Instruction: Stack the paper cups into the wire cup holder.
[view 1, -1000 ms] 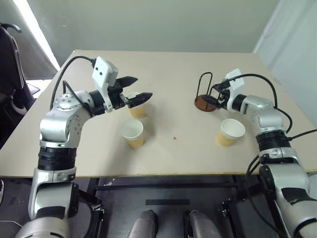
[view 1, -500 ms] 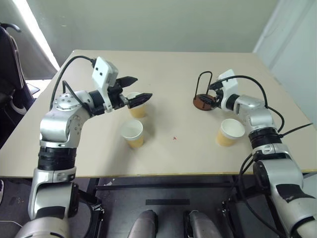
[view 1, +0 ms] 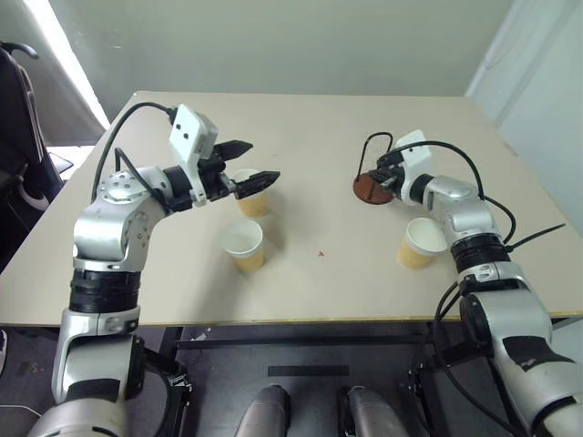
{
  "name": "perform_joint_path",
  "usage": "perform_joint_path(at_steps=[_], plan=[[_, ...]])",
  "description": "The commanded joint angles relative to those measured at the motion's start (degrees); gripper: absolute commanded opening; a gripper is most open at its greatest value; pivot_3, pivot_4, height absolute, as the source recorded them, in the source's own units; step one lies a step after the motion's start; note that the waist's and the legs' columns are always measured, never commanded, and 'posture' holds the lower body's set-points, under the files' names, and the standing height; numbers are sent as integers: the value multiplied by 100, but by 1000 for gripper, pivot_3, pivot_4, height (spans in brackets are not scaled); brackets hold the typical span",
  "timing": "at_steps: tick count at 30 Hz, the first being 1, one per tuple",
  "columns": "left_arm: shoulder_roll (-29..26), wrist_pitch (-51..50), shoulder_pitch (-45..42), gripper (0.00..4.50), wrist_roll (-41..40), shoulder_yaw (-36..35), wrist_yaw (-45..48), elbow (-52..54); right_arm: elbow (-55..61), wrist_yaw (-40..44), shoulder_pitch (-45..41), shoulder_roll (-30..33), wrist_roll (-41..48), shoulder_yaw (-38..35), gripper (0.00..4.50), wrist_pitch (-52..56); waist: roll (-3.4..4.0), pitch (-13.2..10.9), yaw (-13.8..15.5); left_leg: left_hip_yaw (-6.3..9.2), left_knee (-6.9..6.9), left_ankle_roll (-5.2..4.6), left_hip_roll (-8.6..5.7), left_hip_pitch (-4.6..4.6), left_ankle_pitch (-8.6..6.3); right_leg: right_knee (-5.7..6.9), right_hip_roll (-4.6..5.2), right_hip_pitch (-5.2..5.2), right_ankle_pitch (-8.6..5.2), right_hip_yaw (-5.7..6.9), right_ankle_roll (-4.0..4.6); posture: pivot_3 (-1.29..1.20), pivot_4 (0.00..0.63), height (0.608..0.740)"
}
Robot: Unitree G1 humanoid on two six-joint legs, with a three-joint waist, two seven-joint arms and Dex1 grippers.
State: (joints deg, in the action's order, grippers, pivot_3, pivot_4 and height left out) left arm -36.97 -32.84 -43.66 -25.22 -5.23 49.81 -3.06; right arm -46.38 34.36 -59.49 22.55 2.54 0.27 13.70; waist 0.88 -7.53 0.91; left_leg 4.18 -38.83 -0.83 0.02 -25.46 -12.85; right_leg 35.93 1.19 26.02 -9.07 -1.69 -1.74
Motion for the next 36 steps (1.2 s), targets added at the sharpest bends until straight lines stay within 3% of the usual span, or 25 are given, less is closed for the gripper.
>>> perform_joint_path(at_steps=[1, 9, 23, 36], plan=[[-60, 66, -89, 4500, -8, -53, 36, 87, 102, -55, -190, -11, 64, -113, 39, -21, 0, 0, 0, 0, 0, 0, 0, 0, 0, 0, 0, 0, 0, 0, 0, 0, 150, 740], [-285, 39, -80, 4500, 61, 46, 391, 3, 405, 128, -86, -15, 234, -145, 39, 212, 0, 0, -1, 0, 1, 1, 0, -1, 0, 0, 0, 2, -2, 1, 3, 0, 150, 740], [-1346, 189, -384, 4500, 247, 447, 1975, -736, 2927, 1939, 715, 626, 859, 95, 39, 1158, 0, 0, 9, 11, 5, 24, -1, -51, 11, 0, -1, 45, -4, 10, 8, 0, 150, 740], [-1392, 183, -749, 4500, 311, 721, 2705, -879, 4710, 2692, 1485, 1205, 1448, 250, 39, 1985, -1, 0, -25, 13, 6, 24, 0, -47, 21, 6, -1, 44, -8, 9, 13, 0, 150, 740]])
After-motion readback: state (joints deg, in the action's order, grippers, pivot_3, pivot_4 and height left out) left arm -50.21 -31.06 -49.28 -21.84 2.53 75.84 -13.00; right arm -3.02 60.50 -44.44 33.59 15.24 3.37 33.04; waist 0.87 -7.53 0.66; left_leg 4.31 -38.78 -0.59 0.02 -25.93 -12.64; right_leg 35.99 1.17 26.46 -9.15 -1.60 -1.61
